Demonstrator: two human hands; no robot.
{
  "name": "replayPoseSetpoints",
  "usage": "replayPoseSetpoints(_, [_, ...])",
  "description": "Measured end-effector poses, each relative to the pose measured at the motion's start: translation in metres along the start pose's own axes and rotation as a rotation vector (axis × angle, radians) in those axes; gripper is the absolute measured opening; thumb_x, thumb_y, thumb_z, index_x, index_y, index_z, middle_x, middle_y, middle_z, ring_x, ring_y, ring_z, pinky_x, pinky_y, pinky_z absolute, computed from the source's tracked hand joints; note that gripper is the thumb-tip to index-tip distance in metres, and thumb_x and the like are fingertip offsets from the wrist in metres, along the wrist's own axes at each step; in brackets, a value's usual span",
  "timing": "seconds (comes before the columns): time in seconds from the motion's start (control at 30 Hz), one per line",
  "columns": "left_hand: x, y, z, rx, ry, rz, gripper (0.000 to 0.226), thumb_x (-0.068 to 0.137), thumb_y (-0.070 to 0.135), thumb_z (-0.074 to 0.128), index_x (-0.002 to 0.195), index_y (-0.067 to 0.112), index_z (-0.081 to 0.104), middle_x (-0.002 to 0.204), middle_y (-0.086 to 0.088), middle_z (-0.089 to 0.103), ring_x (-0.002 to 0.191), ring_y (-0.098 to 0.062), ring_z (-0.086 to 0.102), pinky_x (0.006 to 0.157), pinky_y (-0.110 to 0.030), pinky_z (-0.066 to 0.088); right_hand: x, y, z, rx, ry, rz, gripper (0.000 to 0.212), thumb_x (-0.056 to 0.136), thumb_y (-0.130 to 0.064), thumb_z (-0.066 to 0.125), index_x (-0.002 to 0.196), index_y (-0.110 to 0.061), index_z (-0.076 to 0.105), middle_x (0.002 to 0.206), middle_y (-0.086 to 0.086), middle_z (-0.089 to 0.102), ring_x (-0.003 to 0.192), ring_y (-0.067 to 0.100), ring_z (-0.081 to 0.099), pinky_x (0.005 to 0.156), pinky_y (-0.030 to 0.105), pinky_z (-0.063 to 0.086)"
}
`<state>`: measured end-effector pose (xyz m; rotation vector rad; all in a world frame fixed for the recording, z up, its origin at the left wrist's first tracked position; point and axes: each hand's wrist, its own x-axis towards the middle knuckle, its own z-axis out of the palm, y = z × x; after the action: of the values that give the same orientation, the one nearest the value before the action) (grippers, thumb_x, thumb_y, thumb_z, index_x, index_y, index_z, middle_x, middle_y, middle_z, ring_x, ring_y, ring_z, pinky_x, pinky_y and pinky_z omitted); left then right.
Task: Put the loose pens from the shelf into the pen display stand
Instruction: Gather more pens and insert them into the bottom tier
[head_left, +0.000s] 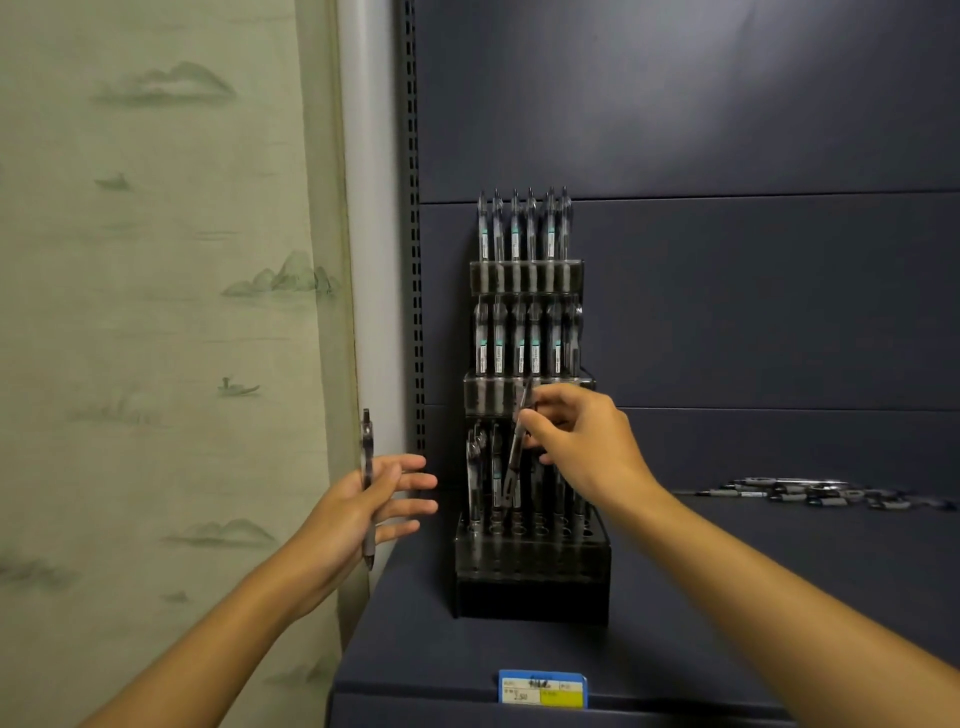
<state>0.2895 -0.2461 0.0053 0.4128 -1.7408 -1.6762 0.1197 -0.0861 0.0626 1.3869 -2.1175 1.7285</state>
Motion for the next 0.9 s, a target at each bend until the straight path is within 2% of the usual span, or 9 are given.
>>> replayPoseSetpoints(0.13, [-0.002,0.001,0.001,0.019,-0.013,0.006,0.028,0.103,0.022,0.040,0.116,0.012,0.063,0.101,-0.004,0.075,0.085,-0.018,0.073,0.070,-0.026,0.057,-0.004,0.002,0.009,-0.014,-0.022,0.005,0.028,0.095,-0.025,0.066,0.123,-0.019,0.064,0.090,-0.013,0.070,0.081,0.003,0.071,0.085,0.034,0.060])
replayPoseSetpoints(0.37, [-0.009,0.005,-0.001,0.048,-0.026,0.015,0.028,0.102,0.022,0.041,0.116,0.012,0.064,0.104,-0.005,0.075,0.088,-0.019,0.072,0.073,-0.028,0.057,-0.010,0.015,0.022,-0.067,-0.091,0.003,0.017,0.092,-0.024,0.070,0.108,-0.021,0.070,0.081,-0.007,0.075,0.074,0.004,0.072,0.084,0.033,0.060])
replayPoseSetpoints(0.5, [-0.012,0.004,-0.002,0.056,-0.033,0.007,0.028,0.102,0.021,0.041,0.116,0.012,0.064,0.105,-0.006,0.075,0.087,-0.020,0.072,0.072,-0.028,0.057,-0.015,0.022,0.027,-0.096,-0.127,0.035,0.021,0.091,-0.025,0.071,0.110,-0.017,0.069,0.083,-0.006,0.074,0.068,0.005,0.072,0.075,0.028,0.061])
replayPoseSetpoints(0.63, [-0.012,0.004,0.000,0.070,-0.041,0.013,0.028,0.102,0.022,0.042,0.116,0.012,0.064,0.105,-0.006,0.075,0.088,-0.020,0.072,0.071,-0.028,0.057,-0.017,0.023,0.026,-0.132,-0.136,0.040,0.019,0.087,-0.033,0.074,0.098,-0.019,0.068,0.078,-0.005,0.074,0.065,0.001,0.071,0.063,0.014,0.055])
replayPoseSetpoints(0.7, [-0.013,0.005,0.001,0.082,-0.060,0.023,0.029,0.101,0.023,0.042,0.116,0.013,0.064,0.106,-0.005,0.074,0.089,-0.021,0.072,0.072,-0.030,0.057,-0.017,0.020,0.022,-0.148,-0.116,0.026,0.025,0.081,-0.040,0.078,0.093,-0.022,0.067,0.076,-0.005,0.074,0.063,0.002,0.070,0.063,0.017,0.057])
replayPoseSetpoints(0.77, [-0.013,0.007,0.003,0.072,-0.075,0.032,0.028,0.101,0.024,0.042,0.116,0.013,0.064,0.107,-0.006,0.074,0.089,-0.021,0.072,0.070,-0.030,0.058,-0.015,0.016,0.017,-0.167,-0.051,-0.008,0.027,0.078,-0.046,0.079,0.091,-0.024,0.067,0.075,-0.007,0.073,0.064,0.004,0.070,0.069,0.026,0.060])
replayPoseSetpoints(0.83, [-0.012,0.010,0.008,0.056,-0.083,0.041,0.028,0.101,0.023,0.043,0.115,0.013,0.064,0.106,-0.007,0.074,0.087,-0.022,0.072,0.067,-0.029,0.059,-0.013,0.009,0.013,-0.174,0.003,-0.052,0.024,0.080,-0.047,0.078,0.089,-0.028,0.067,0.076,-0.010,0.073,0.070,0.004,0.070,0.074,0.033,0.060])
replayPoseSetpoints(0.9, [-0.011,0.014,0.014,0.057,-0.090,0.054,0.027,0.101,0.021,0.043,0.115,0.013,0.064,0.104,-0.006,0.075,0.084,-0.020,0.073,0.065,-0.028,0.059,-0.012,-0.002,0.011,-0.152,0.022,-0.088,0.019,0.081,-0.046,0.076,0.087,-0.030,0.067,0.077,-0.012,0.072,0.073,0.003,0.070,0.077,0.034,0.060])
